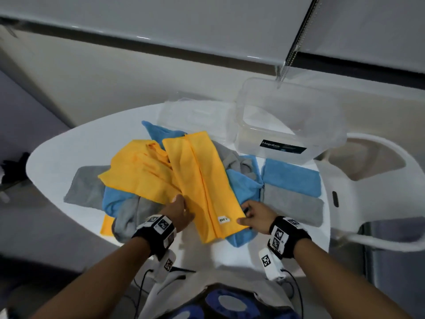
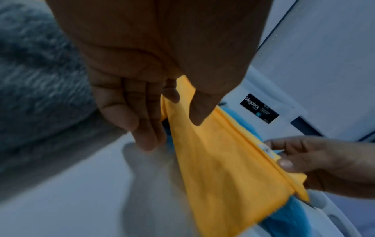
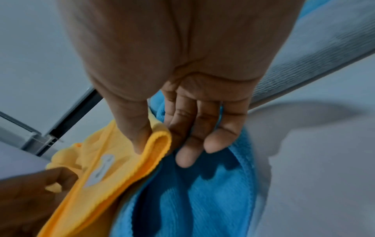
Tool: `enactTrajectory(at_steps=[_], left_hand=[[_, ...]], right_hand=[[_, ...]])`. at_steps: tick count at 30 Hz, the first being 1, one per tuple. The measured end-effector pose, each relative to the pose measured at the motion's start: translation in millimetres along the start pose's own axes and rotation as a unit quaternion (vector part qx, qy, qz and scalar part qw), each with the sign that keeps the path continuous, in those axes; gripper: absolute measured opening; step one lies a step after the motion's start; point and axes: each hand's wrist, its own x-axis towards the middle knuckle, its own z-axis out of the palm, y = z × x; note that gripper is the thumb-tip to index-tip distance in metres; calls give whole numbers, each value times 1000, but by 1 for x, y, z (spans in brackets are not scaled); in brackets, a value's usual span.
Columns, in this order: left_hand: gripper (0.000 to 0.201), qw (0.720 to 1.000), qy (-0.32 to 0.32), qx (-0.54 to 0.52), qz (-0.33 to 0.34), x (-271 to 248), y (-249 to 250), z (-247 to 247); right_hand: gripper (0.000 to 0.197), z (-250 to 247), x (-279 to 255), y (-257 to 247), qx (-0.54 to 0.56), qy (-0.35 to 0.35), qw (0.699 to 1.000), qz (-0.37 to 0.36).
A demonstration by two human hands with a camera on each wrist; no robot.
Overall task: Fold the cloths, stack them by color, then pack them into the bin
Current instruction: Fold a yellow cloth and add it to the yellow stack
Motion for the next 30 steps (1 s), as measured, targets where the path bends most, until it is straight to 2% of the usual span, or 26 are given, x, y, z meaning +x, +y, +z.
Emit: enactTrajectory(at_steps=[4, 6, 9, 12, 13, 14, 16, 19, 22, 25, 28, 30], left_hand=[[49, 993, -7, -114, 16, -8, 2, 28], [50, 990, 24, -138, 30, -14, 5, 33], [36, 976, 75, -195, 56, -24, 6, 37], [16, 965, 120, -219, 79, -33, 5, 43], [23, 967, 109, -217, 73, -35, 2, 46], [38, 971, 92, -210, 71, -37, 2, 49], [65, 973, 54, -216, 67, -41, 0, 56], [76, 981, 24, -180, 68, -51, 2, 57], [71, 981, 69, -159, 88, -53, -1, 59], [64, 971, 131, -162, 118, -51, -14, 67], [42, 957, 203, -130, 159, -60, -20, 69], [31, 954, 237, -85, 162, -68, -21, 67]], right_hand=[[36, -14, 1, -9, -46, -10, 998, -51], [40, -22, -3, -14, -58, -13, 993, -99], [38, -34, -8, -20, -112, -17, 979, -168], [18, -41, -8, -15, -168, -52, 967, -187], [14, -42, -7, -12, -180, -76, 964, -182], [14, -42, -7, -9, -193, -100, 960, -175], [27, -40, -7, -3, -216, -128, 953, -170], [41, -40, -6, 4, -236, -130, 946, -179], [33, -41, -5, 11, -255, -102, 945, -177], [24, -43, -7, 16, -296, -64, 931, -203], [22, -43, -14, 17, -322, -58, 917, -230], [19, -41, -17, 16, -337, -59, 901, -266]])
